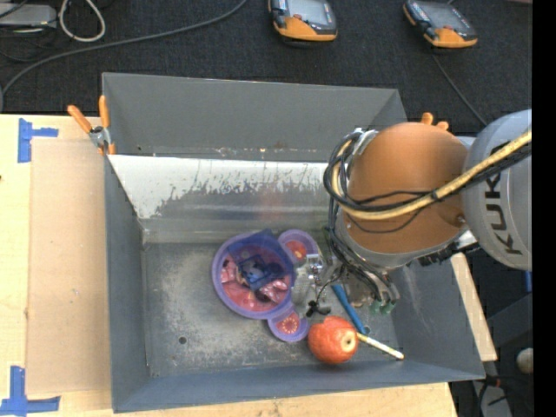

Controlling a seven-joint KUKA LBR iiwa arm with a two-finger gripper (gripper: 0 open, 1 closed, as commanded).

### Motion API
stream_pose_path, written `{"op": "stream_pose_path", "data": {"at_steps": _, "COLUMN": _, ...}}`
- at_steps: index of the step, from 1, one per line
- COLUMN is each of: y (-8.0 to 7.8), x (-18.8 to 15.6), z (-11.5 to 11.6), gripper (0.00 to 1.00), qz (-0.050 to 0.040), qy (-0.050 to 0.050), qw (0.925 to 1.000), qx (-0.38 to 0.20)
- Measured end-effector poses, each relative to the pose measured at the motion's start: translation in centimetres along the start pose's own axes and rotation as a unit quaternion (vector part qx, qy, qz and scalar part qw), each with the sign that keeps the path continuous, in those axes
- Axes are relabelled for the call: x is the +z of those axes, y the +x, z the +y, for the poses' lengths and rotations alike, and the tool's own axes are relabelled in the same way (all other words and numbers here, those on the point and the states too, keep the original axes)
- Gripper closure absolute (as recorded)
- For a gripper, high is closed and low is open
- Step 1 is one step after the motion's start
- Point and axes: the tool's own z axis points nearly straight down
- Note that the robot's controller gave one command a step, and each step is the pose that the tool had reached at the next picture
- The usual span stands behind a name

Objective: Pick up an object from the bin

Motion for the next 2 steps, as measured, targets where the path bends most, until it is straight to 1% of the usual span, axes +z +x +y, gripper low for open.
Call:
{"op": "stream_pose_path", "data": {"at_steps": 1, "y": 0.0, "x": 0.0, "z": 0.0, "gripper": 1.00, "qz": 0.0001, "qy": 0.000, "qw": 1.0000, "qx": 0.000}}
{"op": "stream_pose_path", "data": {"at_steps": 2, "y": -3.1, "x": 5.2, "z": 2.5, "gripper": 1.00, "qz": -0.0029, "qy": 0.000, "qw": 0.9994, "qx": -0.035}}
